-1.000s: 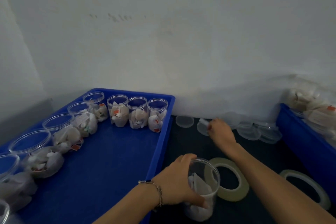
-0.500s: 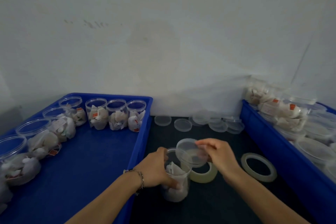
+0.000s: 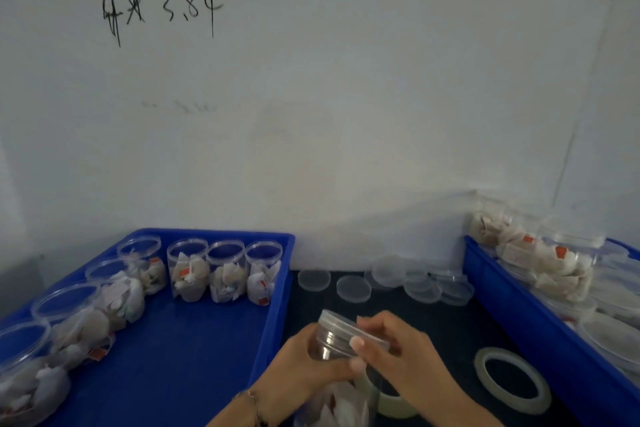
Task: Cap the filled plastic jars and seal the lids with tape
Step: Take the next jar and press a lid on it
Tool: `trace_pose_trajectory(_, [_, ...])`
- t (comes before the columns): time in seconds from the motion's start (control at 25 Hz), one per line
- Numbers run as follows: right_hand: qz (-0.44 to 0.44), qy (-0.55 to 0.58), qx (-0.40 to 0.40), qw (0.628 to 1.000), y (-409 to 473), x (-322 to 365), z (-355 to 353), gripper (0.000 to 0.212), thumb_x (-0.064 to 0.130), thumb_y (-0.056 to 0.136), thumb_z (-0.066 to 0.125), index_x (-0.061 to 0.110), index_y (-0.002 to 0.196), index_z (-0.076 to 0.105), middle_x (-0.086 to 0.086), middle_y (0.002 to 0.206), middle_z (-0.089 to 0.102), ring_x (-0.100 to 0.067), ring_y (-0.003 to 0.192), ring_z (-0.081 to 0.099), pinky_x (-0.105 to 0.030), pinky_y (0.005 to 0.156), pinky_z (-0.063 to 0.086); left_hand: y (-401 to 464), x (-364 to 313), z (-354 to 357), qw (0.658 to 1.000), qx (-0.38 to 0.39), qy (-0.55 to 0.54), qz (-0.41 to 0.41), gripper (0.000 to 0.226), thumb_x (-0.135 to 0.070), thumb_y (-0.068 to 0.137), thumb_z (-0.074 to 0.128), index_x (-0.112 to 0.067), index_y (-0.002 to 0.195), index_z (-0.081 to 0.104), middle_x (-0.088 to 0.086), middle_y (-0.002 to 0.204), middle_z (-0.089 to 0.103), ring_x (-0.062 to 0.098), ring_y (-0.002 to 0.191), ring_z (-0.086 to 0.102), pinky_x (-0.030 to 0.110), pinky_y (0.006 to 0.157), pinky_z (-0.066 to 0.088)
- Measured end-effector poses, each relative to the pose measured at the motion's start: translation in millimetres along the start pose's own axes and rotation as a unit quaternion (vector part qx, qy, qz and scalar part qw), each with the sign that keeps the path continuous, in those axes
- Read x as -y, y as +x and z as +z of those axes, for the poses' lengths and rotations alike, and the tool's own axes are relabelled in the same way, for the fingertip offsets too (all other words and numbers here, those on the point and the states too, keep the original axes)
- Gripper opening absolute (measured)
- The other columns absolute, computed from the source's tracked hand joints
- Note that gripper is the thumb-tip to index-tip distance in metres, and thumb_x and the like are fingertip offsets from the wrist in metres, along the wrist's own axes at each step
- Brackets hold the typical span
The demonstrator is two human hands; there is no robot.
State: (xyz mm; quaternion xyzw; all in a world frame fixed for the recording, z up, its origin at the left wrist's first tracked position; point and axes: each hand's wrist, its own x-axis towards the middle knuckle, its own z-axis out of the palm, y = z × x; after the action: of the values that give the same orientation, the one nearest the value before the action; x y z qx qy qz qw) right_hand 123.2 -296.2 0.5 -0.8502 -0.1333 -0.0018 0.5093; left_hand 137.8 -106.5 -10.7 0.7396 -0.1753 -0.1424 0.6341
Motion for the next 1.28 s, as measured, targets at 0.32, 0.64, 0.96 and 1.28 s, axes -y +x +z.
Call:
trace_pose_trajectory(0.32, [-0.005,0.280,0.136,0.950,9.6,-4.4,-11.7,0.045,0.032,0.076,0.075,0.020,0.119,0.067,-0.003,0.126,0.063,-0.020,0.118,0.058,-0.036,0.098,0.047,4.0,-10.4,2.1,0.998,0.045,0.003,-0.040,0.067,-0.057,0.053,0.084,-0.019,0.105,0.068,0.001,0.107,0.069,0.012,0.099,0.065,0.000,0.062,0.042])
trace_pose_trajectory(0.64, [0.191,0.006,0.060,0.980,1.2,7.1,18.8,0.059,0.063,0.070,0.068,0.029,0.115,0.051,0.002,0.122,0.052,-0.008,0.102,0.056,-0.024,0.087,0.047,4.1,19.9,2.6,0.969,0.044,0.237,-0.059,0.072,-0.028,0.094,0.054,-0.019,0.148,0.008,0.007,0.149,0.030,0.016,0.134,0.035,0.029,0.109,0.027])
trace_pose_trajectory(0.96, [-0.018,0.239,0.193,0.951,0.8,-6.8,-8.4,0.122,0.077,0.034,0.077,0.056,0.135,0.013,0.014,0.148,0.024,-0.005,0.136,0.025,-0.020,0.107,0.034,3.2,6.6,-6.2,0.998,0.059,0.003,-0.018,0.101,-0.044,0.052,0.080,-0.027,0.136,0.027,-0.009,0.126,0.055,-0.002,0.112,0.056,0.014,0.088,0.046])
trace_pose_trajectory(1.28, [0.074,0.071,-0.027,0.994,-0.5,12.8,30.2,0.049,0.066,0.070,0.062,0.043,0.112,0.050,0.014,0.115,0.054,-0.004,0.096,0.058,-0.016,0.071,0.048,-1.8,3.6,12.3,0.975,-0.060,0.215,-0.026,0.134,-0.053,0.054,0.076,-0.032,0.146,-0.019,-0.023,0.140,0.037,-0.005,0.121,0.042,0.013,0.094,0.037])
